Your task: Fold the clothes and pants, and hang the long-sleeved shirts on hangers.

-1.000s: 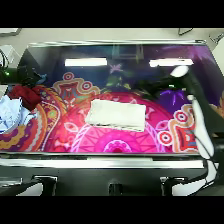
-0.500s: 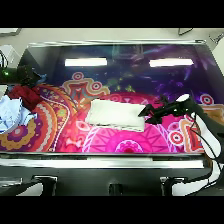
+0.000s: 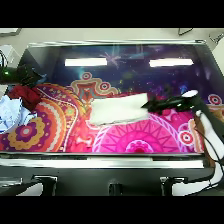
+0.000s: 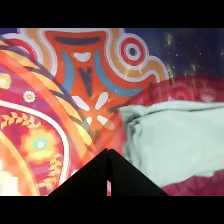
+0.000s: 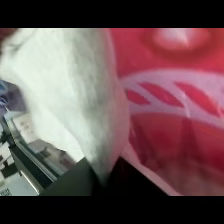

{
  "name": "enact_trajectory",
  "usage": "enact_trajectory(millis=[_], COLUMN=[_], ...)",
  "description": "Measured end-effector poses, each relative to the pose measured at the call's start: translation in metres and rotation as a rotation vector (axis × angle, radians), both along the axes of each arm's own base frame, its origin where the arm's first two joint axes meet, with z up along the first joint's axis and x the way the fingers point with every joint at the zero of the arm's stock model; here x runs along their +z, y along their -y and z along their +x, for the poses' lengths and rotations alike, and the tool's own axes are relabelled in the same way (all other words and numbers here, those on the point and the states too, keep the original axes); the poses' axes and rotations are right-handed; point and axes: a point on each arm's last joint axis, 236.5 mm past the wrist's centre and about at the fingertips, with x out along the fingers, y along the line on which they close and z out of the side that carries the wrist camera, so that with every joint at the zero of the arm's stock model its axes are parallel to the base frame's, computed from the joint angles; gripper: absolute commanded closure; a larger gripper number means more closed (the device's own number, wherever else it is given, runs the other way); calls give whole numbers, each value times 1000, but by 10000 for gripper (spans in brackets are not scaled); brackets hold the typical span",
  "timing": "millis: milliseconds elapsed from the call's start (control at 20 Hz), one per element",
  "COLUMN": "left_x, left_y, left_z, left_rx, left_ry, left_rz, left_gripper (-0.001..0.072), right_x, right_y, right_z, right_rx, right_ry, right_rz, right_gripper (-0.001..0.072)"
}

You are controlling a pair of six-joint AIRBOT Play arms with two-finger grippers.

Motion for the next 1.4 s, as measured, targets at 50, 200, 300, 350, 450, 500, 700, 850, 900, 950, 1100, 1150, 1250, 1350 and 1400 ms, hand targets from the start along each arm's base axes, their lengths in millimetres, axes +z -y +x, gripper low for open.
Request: enact_trajectory(millis=[50,200,300,350,450,500,700,850,900,950,1100,1150,1250,1350,1400], left_x=[0,0,0,0,0,0,0,0,0,0,0,0,0,0,0], left_y=[0,0,0,0,0,0,0,0,0,0,0,0,0,0,1], left_z=[0,0,0,0,0,0,0,0,0,0,0,0,0,0,0], left_rx=[0,0,0,0,0,0,0,-1,-1,-1,-2,-2,-3,-3,-3], left_ry=[0,0,0,0,0,0,0,1,1,1,2,2,2,2,2], left_rz=[0,-1,-2,-2,-2,-2,-2,-2,-2,-2,-1,-1,0,0,-1], left_gripper=[665,665,665,664,664,664,664,664,664,664,664,664,664,664,664], right_x=[25,84,112,123,143,151,176,194,200,203,207,206,198,180,168], right_y=[21,99,154,179,228,249,325,364,374,381,389,389,394,401,404], right_z=[11,24,18,12,-3,-11,-47,-71,-79,-87,-112,-120,-141,-167,-180], right_rx=[-29,-136,-226,-276,-390,-450,-699,-862,-908,-942,-989,-995,-1018,-1045,-1061], right_ry=[55,145,161,161,153,146,119,123,124,120,78,56,-13,-121,-184], right_rz=[-13,-103,-173,-202,-239,-252,-277,-281,-281,-281,-265,-259,-269,-313,-336], right_gripper=[670,673,672,672,672,673,673,673,673,673,672,672,671,671,671])
